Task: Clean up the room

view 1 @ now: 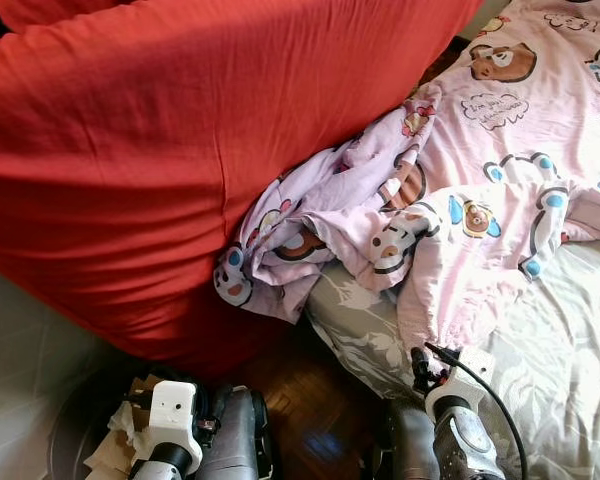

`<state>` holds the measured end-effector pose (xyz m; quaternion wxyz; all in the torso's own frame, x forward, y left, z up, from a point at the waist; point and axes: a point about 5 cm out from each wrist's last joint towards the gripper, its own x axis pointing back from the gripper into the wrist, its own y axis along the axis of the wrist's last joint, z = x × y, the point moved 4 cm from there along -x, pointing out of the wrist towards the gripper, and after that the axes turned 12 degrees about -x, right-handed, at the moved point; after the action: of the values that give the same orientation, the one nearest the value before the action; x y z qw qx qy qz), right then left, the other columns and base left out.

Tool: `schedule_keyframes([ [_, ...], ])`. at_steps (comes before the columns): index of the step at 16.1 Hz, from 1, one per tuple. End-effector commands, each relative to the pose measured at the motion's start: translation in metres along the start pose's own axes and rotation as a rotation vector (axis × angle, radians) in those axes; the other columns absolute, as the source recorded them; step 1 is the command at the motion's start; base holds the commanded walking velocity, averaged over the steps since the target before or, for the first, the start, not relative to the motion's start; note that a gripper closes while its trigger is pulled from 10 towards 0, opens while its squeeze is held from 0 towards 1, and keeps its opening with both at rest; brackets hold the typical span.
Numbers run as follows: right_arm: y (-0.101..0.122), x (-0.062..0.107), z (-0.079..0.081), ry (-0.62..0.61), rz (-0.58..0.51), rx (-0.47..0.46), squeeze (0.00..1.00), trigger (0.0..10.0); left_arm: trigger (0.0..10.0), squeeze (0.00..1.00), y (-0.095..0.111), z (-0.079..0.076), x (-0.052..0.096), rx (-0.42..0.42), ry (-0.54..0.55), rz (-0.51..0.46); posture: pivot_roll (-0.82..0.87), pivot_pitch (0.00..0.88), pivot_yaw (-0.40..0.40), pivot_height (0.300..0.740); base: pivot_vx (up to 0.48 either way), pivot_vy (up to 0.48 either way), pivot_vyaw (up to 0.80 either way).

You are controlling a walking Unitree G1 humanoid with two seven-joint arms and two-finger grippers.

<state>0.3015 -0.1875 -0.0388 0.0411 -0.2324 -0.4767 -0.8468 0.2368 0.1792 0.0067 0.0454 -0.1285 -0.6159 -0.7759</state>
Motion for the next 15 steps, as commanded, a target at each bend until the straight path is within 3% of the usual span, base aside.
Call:
schedule_keyframes([
  [1,-0.014,0.004,-0.004,-0.015,0.059,0.014,0.00,10.0,10.0,0.00,-0.009,0.003,0.006,0.005,0.010,0.031,0.08,0.246,0.041,0.624,0.000,0.000,0.00],
  [4,-0.009,0.001,0.000,0.007,0.064,0.072,0.00,10.0,10.0,0.00,-0.011,0.004,0.006,0.010,0.011,0.033,0.08,0.248,0.036,0.624,0.000,0.000,0.00],
  [9,-0.015,0.002,-0.008,-0.011,0.125,0.189,0.00,10.0,10.0,0.00,-0.012,0.001,0.007,0.020,0.008,0.034,0.09,0.259,0.030,0.624,0.000,0.000,0.00],
  [14,-0.023,0.006,-0.019,-0.061,0.170,0.243,0.00,10.0,10.0,0.00,-0.017,0.002,0.013,0.030,0.011,0.054,0.09,0.275,0.031,0.624,0.000,0.000,0.00],
  [15,-0.024,0.006,-0.019,-0.057,0.170,0.246,0.00,1.1,10.0,0.00,-0.017,0.002,0.013,0.028,0.009,0.053,0.09,0.275,0.031,0.624,0.000,0.000,0.00],
])
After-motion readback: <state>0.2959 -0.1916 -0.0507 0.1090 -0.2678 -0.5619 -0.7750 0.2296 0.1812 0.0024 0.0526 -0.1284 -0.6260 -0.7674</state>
